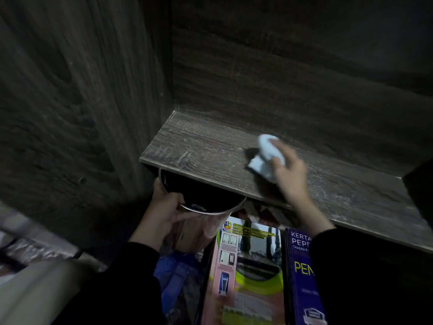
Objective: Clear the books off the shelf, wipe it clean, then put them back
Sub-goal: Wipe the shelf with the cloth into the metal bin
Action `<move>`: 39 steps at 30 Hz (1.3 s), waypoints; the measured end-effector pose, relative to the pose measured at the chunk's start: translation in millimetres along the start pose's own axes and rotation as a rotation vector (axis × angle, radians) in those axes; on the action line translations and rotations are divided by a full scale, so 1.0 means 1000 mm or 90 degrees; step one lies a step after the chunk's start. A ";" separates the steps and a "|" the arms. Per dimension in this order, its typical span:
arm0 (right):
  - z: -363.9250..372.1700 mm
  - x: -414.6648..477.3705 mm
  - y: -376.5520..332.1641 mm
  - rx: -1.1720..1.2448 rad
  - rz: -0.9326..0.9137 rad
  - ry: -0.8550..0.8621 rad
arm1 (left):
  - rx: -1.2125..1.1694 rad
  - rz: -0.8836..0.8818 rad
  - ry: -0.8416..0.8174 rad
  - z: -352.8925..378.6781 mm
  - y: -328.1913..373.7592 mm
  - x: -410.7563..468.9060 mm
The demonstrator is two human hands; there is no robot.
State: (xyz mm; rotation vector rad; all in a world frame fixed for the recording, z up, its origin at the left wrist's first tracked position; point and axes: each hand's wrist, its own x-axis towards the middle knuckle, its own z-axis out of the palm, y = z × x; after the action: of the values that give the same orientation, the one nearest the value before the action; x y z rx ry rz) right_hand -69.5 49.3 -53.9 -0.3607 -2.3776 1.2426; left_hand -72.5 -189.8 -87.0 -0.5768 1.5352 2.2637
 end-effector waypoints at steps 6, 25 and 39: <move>-0.007 -0.009 0.031 -0.454 0.243 0.018 | -0.003 0.002 0.000 0.000 0.000 0.000; 0.034 -0.015 -0.021 0.263 0.167 0.040 | -0.008 0.027 0.002 0.001 -0.001 -0.002; -0.184 -0.030 0.141 -0.499 0.342 0.117 | 0.011 0.027 -0.010 -0.006 -0.008 0.018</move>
State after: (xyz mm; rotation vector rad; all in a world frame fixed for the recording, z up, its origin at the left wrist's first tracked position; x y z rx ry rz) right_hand 50.7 247.6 -85.0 -1.3517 -2.5851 0.3471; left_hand -83.1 -191.7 -105.1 -0.5256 1.5725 2.2783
